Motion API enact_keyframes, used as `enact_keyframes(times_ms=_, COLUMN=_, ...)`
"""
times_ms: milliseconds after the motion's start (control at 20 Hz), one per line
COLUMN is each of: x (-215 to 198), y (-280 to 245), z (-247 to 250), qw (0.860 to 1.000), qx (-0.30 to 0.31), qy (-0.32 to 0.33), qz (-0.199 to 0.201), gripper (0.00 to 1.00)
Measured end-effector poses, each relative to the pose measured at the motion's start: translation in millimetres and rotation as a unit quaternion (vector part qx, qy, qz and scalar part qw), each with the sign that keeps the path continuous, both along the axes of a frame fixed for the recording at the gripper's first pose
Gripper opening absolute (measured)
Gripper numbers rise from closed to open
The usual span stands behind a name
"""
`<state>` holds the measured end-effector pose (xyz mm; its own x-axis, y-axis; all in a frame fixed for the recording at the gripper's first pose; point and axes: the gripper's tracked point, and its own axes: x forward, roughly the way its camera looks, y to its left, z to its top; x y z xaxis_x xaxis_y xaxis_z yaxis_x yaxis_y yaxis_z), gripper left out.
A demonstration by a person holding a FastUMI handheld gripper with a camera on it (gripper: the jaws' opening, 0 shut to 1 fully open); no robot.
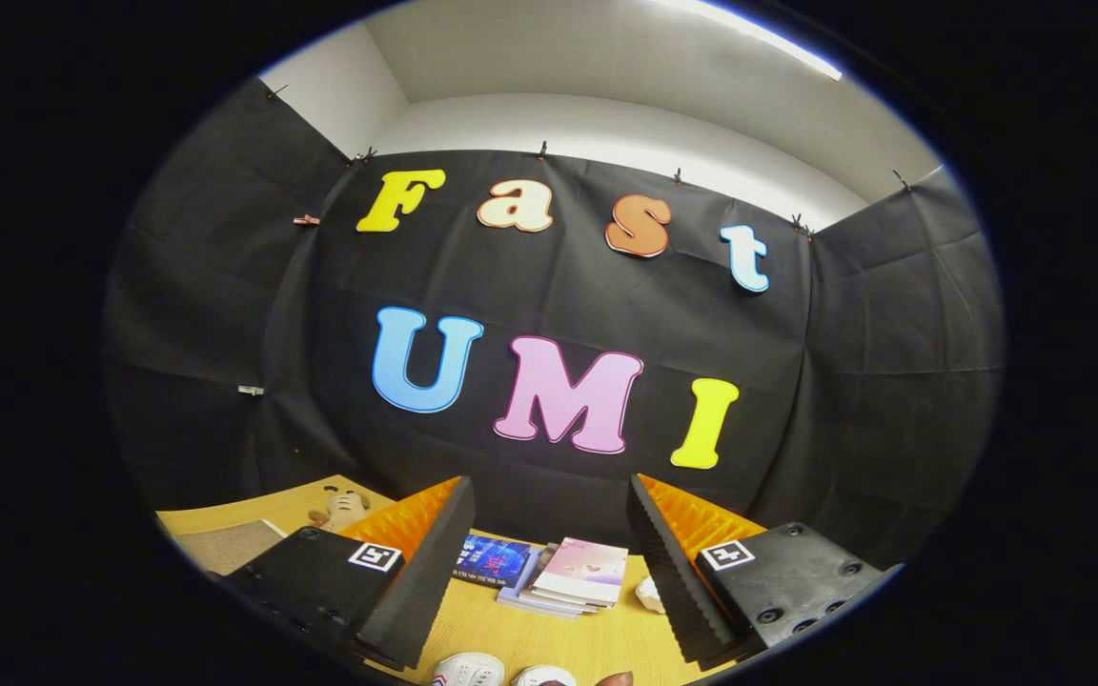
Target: Open the storage box then place both shoes into the box .Put the left shoe in first, then the right shoe, with the right side of both shoes facing outward in a uniform manner.
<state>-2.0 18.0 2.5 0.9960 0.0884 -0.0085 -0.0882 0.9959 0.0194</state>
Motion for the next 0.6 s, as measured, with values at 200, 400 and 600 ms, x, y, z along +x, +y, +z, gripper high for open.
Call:
enact_keyframes(times_ms=200, x=-5, y=14, z=-1, qw=0.999, qx=0.02, qy=0.008, qz=0.029, gripper=0.97)
enact_keyframes(times_ms=400, x=-13, y=50, z=-21, qw=0.992, qx=0.043, qy=0.043, qz=0.109, gripper=0.98)
enact_keyframes(times_ms=600, x=-32, y=111, z=-52, qw=0.956, qx=0.131, qy=0.11, qz=0.24, gripper=0.98)
